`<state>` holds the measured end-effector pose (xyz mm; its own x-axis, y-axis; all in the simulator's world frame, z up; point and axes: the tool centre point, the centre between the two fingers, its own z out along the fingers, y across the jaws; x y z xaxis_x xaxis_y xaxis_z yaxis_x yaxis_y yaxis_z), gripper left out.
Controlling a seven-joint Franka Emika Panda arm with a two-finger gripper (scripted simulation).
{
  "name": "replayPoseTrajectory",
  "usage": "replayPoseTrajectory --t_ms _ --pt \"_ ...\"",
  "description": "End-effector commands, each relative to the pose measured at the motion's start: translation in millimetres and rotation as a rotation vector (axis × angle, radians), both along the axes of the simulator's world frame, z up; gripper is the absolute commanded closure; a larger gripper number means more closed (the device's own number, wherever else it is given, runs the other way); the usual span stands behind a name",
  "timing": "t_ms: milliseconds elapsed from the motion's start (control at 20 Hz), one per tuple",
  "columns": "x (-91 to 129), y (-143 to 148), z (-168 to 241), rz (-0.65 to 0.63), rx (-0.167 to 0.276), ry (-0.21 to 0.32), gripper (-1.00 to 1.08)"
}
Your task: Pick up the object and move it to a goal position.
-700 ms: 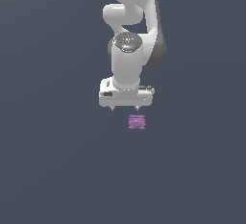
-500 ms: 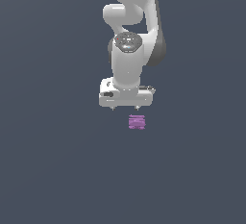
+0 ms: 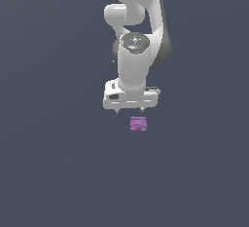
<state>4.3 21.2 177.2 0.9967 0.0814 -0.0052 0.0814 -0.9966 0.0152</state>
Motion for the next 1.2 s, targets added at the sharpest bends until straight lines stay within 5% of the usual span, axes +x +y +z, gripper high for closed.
replayPoseTrajectory --t_ms 0,550,1150 --pt "0.0 -0.5 -0.1 0.001 0.000 0.000 -0.92" --pt "-0.9 2.7 -8.1 0.117 -0.003 0.003 -0.92" --pt "-3.9 12.3 -29.3 0.433 -0.005 0.011 -0.92"
